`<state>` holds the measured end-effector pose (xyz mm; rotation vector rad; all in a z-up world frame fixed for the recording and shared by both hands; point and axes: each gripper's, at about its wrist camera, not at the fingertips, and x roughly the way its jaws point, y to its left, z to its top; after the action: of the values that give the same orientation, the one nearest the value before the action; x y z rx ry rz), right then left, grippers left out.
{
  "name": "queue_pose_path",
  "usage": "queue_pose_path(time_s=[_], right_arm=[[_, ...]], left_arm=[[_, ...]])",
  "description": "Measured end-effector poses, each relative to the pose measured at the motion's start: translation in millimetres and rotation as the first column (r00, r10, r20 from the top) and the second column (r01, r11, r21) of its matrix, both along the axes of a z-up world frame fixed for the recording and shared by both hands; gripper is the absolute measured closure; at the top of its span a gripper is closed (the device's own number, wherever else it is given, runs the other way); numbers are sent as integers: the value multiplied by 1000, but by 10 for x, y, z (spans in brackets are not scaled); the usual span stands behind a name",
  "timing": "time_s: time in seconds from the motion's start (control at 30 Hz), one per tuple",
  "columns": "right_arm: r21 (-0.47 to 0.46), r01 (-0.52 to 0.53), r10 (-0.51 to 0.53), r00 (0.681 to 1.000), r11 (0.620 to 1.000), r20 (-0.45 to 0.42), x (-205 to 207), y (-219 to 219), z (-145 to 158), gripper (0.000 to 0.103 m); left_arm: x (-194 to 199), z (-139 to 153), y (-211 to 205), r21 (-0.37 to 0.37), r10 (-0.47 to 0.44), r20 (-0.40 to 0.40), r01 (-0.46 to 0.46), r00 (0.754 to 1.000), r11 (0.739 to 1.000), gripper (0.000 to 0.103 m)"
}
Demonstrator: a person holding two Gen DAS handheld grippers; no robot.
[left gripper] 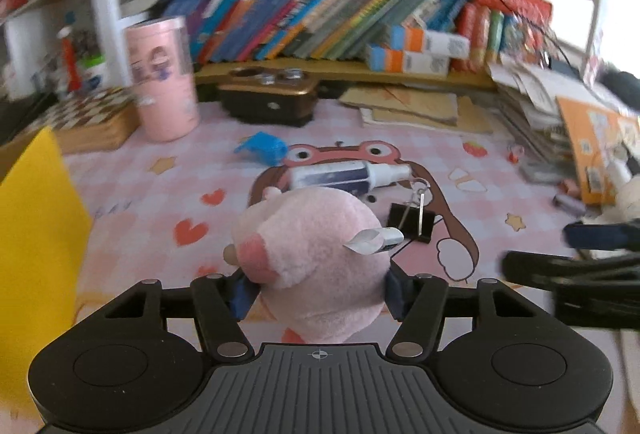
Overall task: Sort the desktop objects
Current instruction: 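Lift the pink plush pig with the left gripper while the right gripper approaches the black binder clip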
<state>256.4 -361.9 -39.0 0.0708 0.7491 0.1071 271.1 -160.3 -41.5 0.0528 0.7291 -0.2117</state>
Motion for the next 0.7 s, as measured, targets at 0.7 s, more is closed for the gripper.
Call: queue_pose_path(time_s=[0.7], right_arm=[[-90, -54, 53, 999, 995, -8, 806, 485, -493, 30]], left_arm=[[-501, 256, 532, -96, 173, -43, -176, 984, 980, 41]])
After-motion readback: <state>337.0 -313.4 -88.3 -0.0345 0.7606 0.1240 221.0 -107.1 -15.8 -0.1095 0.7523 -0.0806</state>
